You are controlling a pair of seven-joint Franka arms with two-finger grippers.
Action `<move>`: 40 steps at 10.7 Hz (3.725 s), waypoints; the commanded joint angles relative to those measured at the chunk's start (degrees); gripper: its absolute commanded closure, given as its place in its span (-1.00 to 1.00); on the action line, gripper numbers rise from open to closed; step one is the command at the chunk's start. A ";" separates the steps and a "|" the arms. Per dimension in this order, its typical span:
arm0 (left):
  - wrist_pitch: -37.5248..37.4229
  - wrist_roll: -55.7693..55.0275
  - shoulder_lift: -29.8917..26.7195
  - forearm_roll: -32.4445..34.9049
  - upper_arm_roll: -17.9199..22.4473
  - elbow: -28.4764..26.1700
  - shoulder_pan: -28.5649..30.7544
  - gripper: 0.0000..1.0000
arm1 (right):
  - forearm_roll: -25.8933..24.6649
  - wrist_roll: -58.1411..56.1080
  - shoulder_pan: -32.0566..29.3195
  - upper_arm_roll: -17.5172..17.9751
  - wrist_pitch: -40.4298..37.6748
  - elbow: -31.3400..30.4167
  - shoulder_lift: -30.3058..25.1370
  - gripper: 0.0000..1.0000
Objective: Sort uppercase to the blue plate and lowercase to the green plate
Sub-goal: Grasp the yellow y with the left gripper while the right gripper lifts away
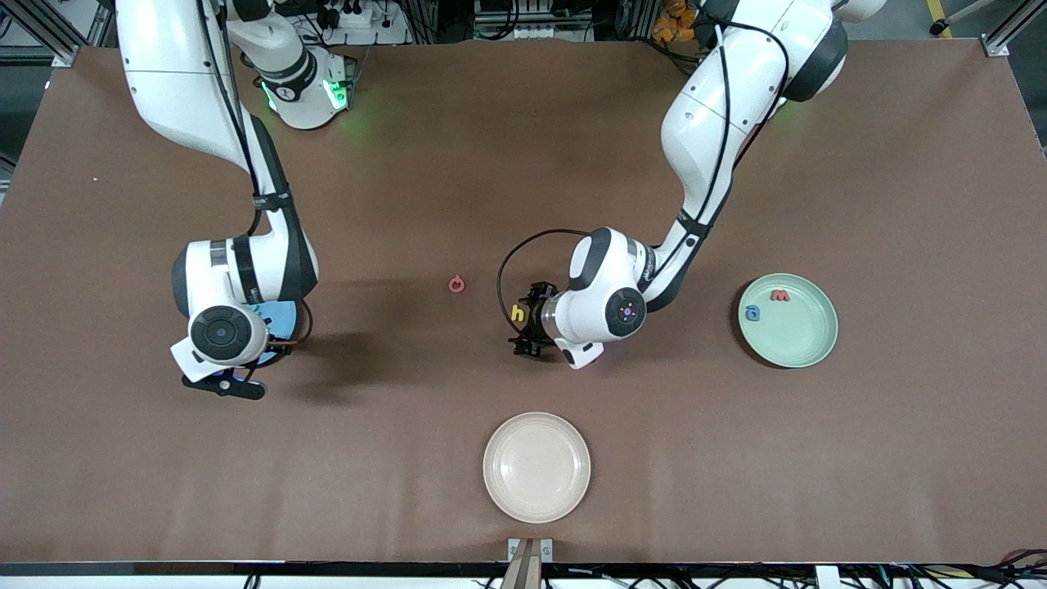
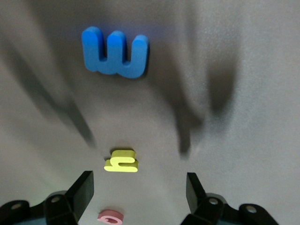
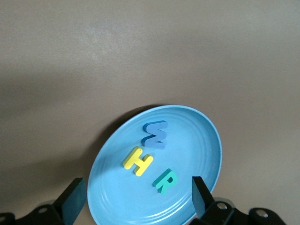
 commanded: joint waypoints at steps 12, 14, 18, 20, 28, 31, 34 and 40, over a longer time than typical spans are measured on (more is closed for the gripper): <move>-4.19 11.98 -0.99 -6.98 0.24 -2.88 0.03 -0.51 | 3.87 -8.87 -1.23 0.46 -2.62 0.38 -6.32 -1.00; -4.28 12.77 -1.26 -6.54 0.68 -2.88 0.47 -0.51 | 7.12 -9.22 -1.06 0.46 -2.89 2.30 -8.01 -1.00; -4.54 14.27 -1.17 -7.07 0.59 -3.32 0.82 -0.44 | 7.31 -9.40 -1.06 0.46 -3.77 3.02 -11.42 -1.00; -4.72 14.27 -1.17 -7.15 0.50 -3.85 0.74 -0.44 | 7.48 -9.57 -0.79 0.64 -4.74 3.11 -13.45 -1.00; -4.80 13.75 -1.08 -7.15 0.24 -3.94 0.56 0.21 | 9.86 -10.19 -2.28 0.55 -13.08 2.85 -14.16 -1.00; -4.80 13.75 -1.08 -7.07 0.24 -4.03 0.74 0.35 | 10.29 -15.36 -4.12 0.46 -14.41 3.20 -15.39 -1.00; -4.80 13.75 -1.17 -7.15 0.24 -4.03 0.74 0.40 | 16.27 -20.29 -5.89 0.37 -13.62 3.37 -15.22 -1.00; -7.34 13.83 -2.31 -7.15 0.33 -4.03 1.26 0.52 | 16.45 -22.14 -5.98 0.46 -11.16 3.20 -15.74 -1.00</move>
